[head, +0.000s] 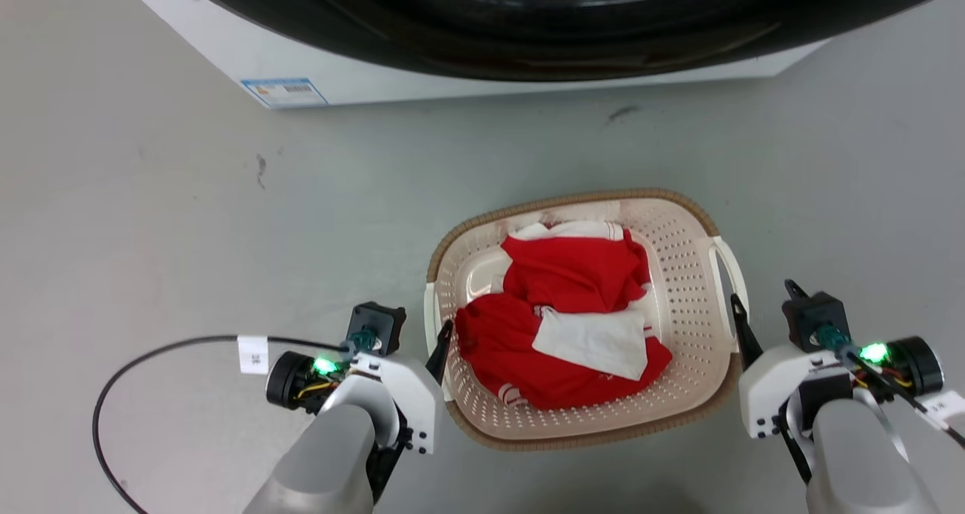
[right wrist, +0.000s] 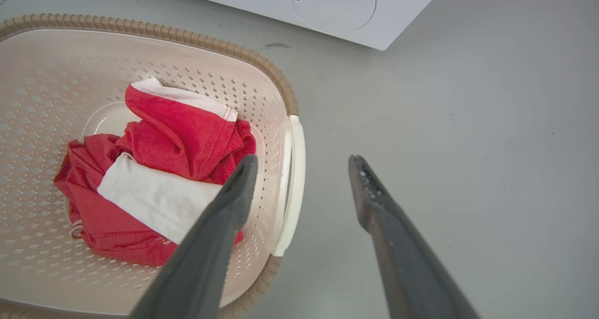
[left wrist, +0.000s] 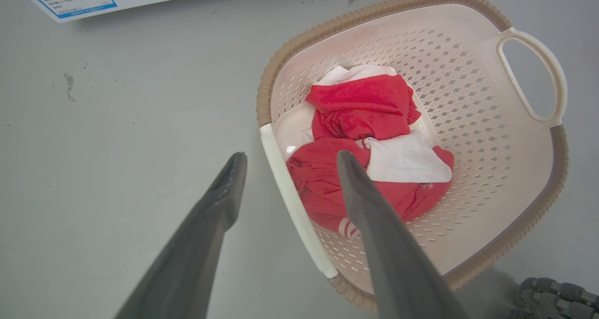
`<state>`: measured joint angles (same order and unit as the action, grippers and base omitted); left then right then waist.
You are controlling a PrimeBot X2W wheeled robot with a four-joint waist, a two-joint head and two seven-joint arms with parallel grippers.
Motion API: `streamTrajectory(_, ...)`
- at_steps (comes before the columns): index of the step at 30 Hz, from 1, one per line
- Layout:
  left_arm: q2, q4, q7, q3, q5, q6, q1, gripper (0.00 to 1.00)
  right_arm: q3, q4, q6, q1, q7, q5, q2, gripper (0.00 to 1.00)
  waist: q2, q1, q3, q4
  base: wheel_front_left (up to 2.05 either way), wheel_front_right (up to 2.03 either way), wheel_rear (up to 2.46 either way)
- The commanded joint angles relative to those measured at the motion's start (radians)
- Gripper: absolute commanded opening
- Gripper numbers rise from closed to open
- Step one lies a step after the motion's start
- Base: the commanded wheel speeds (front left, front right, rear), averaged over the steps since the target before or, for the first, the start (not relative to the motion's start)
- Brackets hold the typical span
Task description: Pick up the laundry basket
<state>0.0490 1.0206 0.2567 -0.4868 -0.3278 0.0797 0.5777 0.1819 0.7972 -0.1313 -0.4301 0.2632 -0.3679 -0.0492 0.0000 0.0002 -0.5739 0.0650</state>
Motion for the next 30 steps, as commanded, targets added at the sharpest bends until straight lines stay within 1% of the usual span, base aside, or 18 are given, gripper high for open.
streamTrajectory(1, 0.002, 0.02, -0.007, -0.01, -0.016, 0.009, 0.027, 1.0, 0.002, 0.021, 0.001, -0.036, 0.003, -0.017, -0.002, 1.0, 0.0, -0.0002, -0.042, 0.008, 0.0, 0.0, 0.0)
streamTrajectory(4, 0.002, 0.061, -0.025, -0.033, -0.042, 0.017, 0.075, 1.0, 0.007, 0.074, 0.001, -0.094, 0.002, -0.045, -0.002, 1.0, 0.0, -0.0002, -0.082, 0.01, 0.0, 0.0, 0.0)
streamTrajectory(9, 0.002, 0.114, -0.05, -0.07, -0.081, 0.03, 0.137, 1.0, 0.044, 0.17, 0.001, -0.179, 0.002, -0.103, -0.013, 1.0, 0.0, -0.0002, -0.134, 0.012, 0.0, 0.0, 0.0)
streamTrajectory(16, 0.002, 0.159, -0.069, -0.12, -0.129, 0.038, 0.186, 1.0, 0.1, 0.282, 0.001, -0.261, 0.002, -0.166, -0.019, 1.0, 0.0, -0.0002, -0.186, 0.012, 0.0, 0.0, 0.0)
streamTrajectory(22, 0.002, 0.187, -0.082, -0.155, -0.16, 0.041, 0.215, 1.0, 0.13, 0.342, 0.001, -0.309, 0.002, -0.218, -0.017, 1.0, 0.0, -0.0002, -0.229, 0.009, 0.0, 0.0, 0.0)
streamTrajectory(30, 0.004, 0.206, -0.074, -0.196, -0.189, 0.039, 0.251, 1.0, 0.149, 0.378, 0.001, -0.347, -0.007, -0.255, -0.007, 1.0, 0.0, -0.0002, -0.274, 0.003, 0.0, 0.0, 0.0)
